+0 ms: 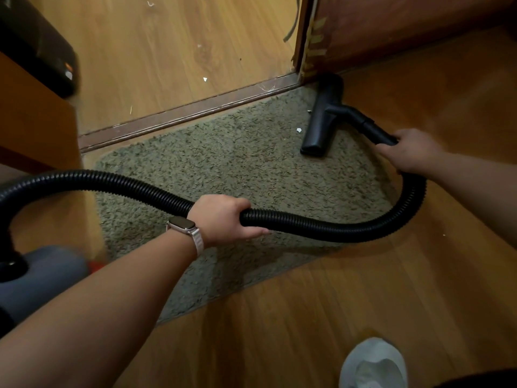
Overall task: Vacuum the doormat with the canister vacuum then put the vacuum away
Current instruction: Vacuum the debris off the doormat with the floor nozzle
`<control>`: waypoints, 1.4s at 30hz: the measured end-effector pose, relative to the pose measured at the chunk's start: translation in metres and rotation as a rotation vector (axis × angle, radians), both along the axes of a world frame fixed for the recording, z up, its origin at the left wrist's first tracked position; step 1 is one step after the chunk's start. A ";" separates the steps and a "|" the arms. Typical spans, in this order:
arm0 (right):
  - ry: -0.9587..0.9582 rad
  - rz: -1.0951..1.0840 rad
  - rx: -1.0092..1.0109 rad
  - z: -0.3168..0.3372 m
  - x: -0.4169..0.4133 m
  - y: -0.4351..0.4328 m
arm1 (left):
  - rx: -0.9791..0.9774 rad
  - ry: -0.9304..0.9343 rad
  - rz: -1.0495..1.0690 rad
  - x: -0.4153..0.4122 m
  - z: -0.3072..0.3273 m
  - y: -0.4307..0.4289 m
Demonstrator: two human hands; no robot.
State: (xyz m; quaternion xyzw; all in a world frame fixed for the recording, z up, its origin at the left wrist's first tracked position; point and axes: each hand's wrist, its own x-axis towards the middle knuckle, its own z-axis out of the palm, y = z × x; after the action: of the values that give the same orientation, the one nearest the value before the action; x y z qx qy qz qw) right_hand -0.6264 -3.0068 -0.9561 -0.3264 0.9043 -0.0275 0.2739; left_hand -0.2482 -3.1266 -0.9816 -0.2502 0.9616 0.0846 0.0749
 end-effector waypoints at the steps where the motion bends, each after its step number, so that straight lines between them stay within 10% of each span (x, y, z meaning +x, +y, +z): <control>1: -0.017 -0.003 0.000 0.000 0.000 -0.001 | 0.001 0.001 -0.001 0.001 0.000 -0.001; 42: -0.068 0.449 0.055 0.013 0.063 -0.004 | -0.006 -0.130 -0.135 0.020 0.005 0.005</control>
State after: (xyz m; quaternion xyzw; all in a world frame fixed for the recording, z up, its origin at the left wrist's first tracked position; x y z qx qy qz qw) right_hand -0.5634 -3.0111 -0.9426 -0.5107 0.7996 0.0479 0.3122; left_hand -0.2278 -3.1217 -0.9767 -0.1899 0.9697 0.0599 0.1418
